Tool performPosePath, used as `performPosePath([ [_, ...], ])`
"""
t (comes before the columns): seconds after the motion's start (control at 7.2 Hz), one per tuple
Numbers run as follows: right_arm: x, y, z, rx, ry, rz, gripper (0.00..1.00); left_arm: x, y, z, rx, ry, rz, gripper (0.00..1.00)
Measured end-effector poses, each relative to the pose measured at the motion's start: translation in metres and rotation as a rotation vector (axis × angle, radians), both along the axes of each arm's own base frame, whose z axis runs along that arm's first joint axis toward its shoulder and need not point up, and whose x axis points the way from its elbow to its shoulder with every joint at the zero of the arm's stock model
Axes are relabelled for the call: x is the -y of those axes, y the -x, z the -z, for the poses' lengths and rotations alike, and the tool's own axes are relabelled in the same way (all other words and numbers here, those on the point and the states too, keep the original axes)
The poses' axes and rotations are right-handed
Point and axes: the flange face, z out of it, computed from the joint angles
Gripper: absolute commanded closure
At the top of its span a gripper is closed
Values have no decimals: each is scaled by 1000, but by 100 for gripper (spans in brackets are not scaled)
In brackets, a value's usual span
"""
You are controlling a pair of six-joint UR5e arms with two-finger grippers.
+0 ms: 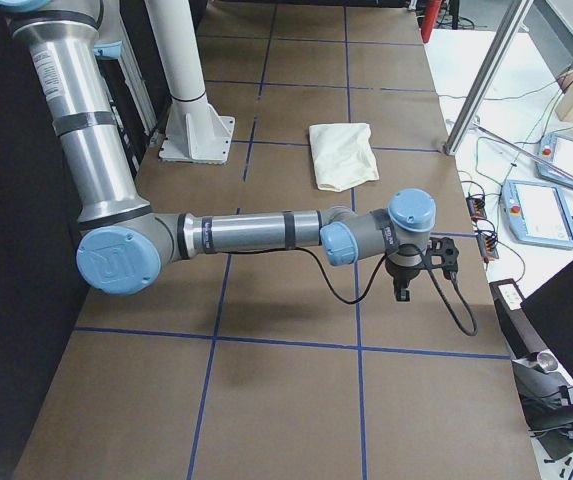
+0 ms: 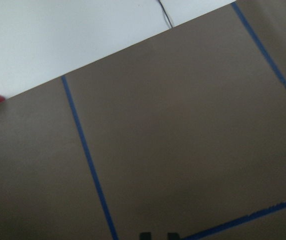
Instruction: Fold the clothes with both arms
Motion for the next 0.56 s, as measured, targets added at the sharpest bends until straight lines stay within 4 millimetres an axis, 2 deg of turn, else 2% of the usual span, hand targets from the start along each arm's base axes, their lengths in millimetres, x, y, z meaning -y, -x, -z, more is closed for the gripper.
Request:
performPosePath([
  [0.14, -9, 1, 4, -7, 35, 20, 0, -16, 5, -13, -41, 38, -8, 0],
  [0.28, -20, 2, -4, -16, 49, 62, 0, -34, 9, -29, -58, 80, -4, 0],
  [0.56, -45, 2, -18, -22, 38, 128, 0, -69, 18, -77, 11, 160, 25, 0],
])
